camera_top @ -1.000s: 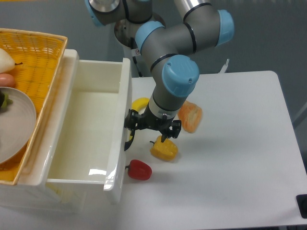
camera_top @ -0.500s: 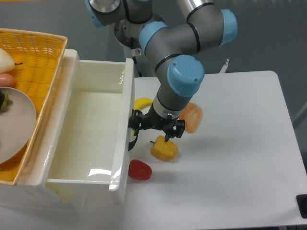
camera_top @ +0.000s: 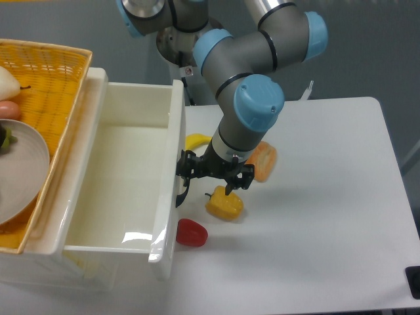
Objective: Slide the top white drawer open
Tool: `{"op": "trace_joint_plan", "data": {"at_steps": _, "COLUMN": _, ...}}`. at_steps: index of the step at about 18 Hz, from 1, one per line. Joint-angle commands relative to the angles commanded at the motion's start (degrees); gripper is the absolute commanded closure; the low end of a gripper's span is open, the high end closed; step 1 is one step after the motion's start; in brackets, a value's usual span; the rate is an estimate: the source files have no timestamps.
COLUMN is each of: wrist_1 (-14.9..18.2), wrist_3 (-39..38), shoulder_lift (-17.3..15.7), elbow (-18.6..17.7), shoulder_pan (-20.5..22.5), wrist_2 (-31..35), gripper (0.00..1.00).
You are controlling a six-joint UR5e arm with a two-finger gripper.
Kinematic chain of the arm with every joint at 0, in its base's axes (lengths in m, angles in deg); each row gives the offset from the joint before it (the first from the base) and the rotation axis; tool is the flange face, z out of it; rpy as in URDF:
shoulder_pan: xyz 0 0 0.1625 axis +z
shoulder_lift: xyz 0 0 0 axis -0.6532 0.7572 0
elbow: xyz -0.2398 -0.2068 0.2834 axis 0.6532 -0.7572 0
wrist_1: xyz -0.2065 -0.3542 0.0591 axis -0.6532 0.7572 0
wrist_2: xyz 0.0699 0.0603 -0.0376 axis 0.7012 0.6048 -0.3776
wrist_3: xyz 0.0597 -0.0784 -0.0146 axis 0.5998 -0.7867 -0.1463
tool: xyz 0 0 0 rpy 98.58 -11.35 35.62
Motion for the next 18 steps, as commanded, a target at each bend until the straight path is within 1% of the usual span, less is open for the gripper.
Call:
{"op": "trace_joint_plan", "data": {"at_steps": 11, "wrist_1": 0.18, "wrist_3": -0.18, "shoulder_lift": 0.35, "elbow": -0.09, "shoulder_pan": 1.15, "wrist_2": -2.90, "gripper": 0.00}}
{"op": "trace_joint_plan", "data": {"at_steps": 18, "wrist_1": 0.09, "wrist_3": -0.18, "shoulder_lift": -0.88, "elbow": 0.17, "shoulder_pan": 2.72, "wrist_2": -3.09, "gripper": 0.00}}
